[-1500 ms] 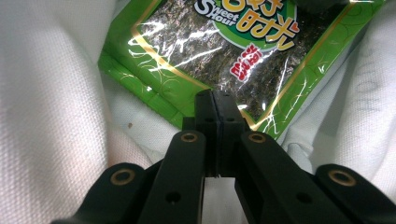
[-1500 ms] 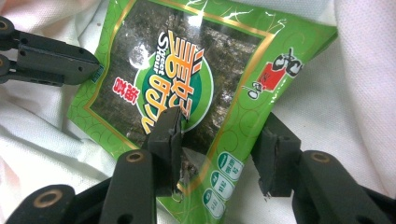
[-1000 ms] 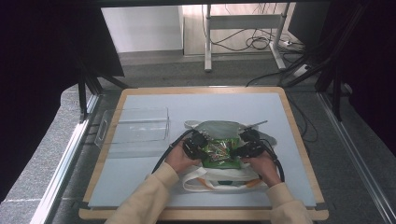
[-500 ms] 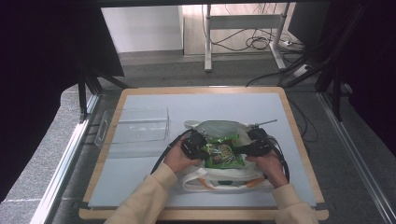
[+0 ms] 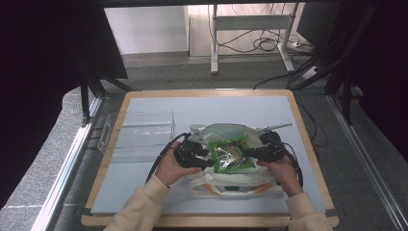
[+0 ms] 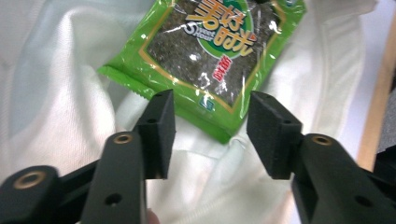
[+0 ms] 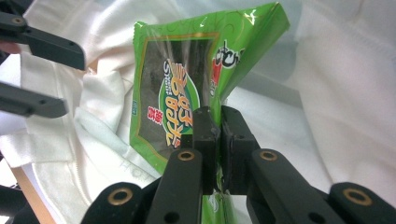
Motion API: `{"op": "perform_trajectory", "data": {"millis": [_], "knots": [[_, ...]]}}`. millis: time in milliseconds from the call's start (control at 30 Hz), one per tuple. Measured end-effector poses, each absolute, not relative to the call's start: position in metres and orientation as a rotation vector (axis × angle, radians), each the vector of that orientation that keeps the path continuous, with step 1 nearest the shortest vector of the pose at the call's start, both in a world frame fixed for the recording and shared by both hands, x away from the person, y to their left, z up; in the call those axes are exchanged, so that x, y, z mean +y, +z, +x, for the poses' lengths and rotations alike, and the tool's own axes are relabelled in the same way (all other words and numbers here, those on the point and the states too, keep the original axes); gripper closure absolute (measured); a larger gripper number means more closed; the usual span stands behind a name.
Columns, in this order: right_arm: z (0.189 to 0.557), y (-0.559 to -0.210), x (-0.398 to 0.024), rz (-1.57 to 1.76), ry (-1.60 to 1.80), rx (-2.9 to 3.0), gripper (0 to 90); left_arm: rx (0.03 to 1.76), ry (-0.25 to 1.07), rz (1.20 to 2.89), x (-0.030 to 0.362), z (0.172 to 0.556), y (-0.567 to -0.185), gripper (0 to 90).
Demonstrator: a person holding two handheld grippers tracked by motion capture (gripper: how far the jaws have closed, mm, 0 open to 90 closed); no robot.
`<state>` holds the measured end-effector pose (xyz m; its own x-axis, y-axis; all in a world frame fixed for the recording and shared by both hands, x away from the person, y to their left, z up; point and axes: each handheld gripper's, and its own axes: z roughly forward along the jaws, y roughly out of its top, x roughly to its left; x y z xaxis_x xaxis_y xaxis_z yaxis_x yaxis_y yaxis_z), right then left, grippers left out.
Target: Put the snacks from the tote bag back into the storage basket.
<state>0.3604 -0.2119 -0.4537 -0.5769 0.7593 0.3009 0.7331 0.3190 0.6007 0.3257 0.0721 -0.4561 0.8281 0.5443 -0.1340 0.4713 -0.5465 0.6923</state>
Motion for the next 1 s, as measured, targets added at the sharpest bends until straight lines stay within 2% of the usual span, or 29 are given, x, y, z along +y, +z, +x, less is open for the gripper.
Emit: {"op": "perform_trajectory", "data": {"millis": [700, 1000], "knots": [[0.356, -0.427, -0.218, 1.26, 1.154, 2.489, 85.4, 0.761, 0.17, 2.217, 0.091, 0.319, -0.455, 38.0], [0.356, -0.421, -0.218, 1.21, 1.164, 2.491, 85.4, 0.779, 0.164, 2.211, 0.095, 0.321, -0.457, 37.1]]}}
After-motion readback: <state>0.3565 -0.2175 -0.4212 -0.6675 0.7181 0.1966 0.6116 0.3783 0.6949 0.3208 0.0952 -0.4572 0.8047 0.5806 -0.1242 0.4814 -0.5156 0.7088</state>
